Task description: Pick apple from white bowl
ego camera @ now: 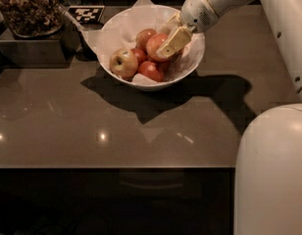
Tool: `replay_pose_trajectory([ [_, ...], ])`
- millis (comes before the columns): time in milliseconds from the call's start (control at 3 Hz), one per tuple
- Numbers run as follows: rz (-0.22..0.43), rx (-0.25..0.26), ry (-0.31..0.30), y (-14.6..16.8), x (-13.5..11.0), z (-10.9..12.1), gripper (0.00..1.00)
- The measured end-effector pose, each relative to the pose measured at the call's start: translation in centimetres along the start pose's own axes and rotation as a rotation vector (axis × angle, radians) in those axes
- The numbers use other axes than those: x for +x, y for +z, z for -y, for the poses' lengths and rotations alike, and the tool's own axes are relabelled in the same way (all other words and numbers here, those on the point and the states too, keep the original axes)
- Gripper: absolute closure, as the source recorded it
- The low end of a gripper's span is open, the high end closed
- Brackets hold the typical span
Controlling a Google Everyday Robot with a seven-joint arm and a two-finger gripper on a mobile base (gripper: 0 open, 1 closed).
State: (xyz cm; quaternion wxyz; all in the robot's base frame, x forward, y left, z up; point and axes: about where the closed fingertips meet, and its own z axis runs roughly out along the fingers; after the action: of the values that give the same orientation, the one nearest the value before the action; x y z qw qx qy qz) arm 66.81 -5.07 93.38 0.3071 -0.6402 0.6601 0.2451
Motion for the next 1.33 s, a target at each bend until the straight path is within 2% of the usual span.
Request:
replay_pose_trajectory([
  [333, -0.009, -0.003, 0.000, 0.1, 0.0, 0.2, 0.51],
  [667, -0.009, -0.004, 0.000, 0.0, -0.1, 0.2, 0.74],
  [1000, 0.055, -0.059, -0.043, -0.2, -1.7, -1.2, 0.97],
  [1333, 0.103, -0.112, -0.108, -0.5, -4.4, -3.5, 1.00],
])
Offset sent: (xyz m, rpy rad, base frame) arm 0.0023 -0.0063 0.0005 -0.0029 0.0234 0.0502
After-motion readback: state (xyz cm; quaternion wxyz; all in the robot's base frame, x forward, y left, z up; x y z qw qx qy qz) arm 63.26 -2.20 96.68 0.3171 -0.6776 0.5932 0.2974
